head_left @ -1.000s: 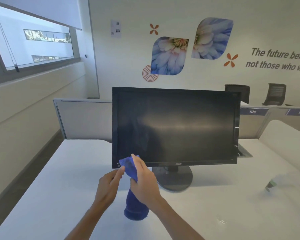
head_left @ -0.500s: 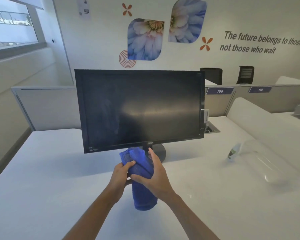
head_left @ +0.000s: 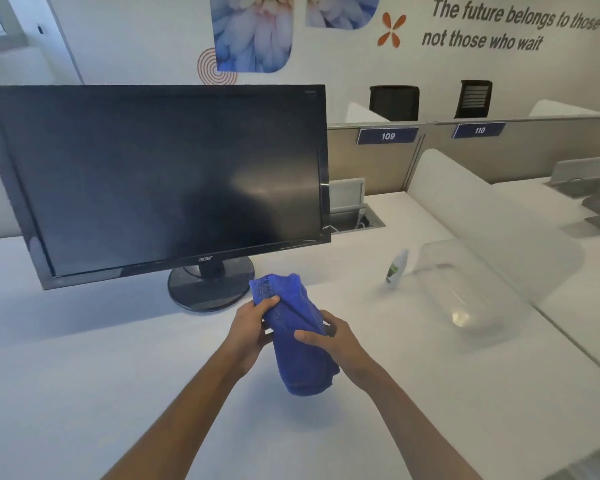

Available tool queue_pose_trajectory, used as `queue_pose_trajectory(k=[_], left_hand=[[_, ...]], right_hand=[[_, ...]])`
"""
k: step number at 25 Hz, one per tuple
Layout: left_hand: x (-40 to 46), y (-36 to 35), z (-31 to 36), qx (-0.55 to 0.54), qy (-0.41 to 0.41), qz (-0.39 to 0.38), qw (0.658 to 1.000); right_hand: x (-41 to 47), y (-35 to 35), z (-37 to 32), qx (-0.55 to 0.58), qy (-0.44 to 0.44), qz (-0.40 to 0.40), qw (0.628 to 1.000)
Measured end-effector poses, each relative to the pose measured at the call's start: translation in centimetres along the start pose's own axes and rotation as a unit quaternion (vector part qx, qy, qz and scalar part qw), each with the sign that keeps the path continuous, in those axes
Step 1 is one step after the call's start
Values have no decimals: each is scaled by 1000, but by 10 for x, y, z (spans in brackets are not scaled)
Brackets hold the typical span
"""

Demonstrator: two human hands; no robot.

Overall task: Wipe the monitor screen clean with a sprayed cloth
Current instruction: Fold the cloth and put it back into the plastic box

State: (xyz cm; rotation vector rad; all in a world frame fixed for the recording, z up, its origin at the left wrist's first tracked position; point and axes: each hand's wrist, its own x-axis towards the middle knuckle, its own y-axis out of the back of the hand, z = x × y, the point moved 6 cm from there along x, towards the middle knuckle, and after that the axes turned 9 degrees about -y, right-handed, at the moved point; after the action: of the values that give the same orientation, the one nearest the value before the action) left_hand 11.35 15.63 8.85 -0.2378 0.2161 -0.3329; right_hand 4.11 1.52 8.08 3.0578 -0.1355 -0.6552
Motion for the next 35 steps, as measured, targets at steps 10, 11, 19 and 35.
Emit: queue_pose_trajectory(k=[10,11,19,35], left_hand=[[38,-138,-43,41,6,-43,998],[42,-145,-49,70,2,-53,996],[68,-146,-128,623,-176,-208,733],[70,-137,-143,681,-241,-182,667]], right_hand=[[-24,182,-7,-74,94,154,981],[-27,200,-11,-84,102,175,976],[-37,323,-39,-143,97,288,942],[75,397,-3,-175,-183,227,940]])
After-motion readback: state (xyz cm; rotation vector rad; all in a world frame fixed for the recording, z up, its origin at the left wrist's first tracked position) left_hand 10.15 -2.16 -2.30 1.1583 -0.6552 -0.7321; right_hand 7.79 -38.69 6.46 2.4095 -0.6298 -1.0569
